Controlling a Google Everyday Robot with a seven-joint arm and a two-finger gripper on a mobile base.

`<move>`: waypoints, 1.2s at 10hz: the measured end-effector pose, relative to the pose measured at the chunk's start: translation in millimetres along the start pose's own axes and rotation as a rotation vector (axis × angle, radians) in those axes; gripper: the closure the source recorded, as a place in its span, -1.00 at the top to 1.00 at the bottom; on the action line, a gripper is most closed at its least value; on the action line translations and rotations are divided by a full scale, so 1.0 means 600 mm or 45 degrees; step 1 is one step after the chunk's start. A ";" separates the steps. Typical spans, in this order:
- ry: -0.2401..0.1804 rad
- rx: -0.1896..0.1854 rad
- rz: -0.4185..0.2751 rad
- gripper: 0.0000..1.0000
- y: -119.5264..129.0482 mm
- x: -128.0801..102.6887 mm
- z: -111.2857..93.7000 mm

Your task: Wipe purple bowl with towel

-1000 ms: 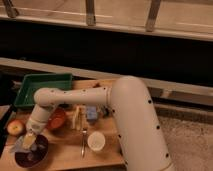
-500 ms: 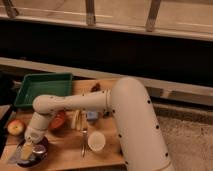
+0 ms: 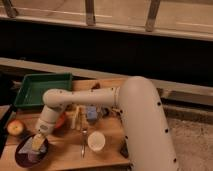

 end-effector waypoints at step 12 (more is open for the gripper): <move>0.054 -0.088 -0.024 -1.00 0.060 -0.015 0.064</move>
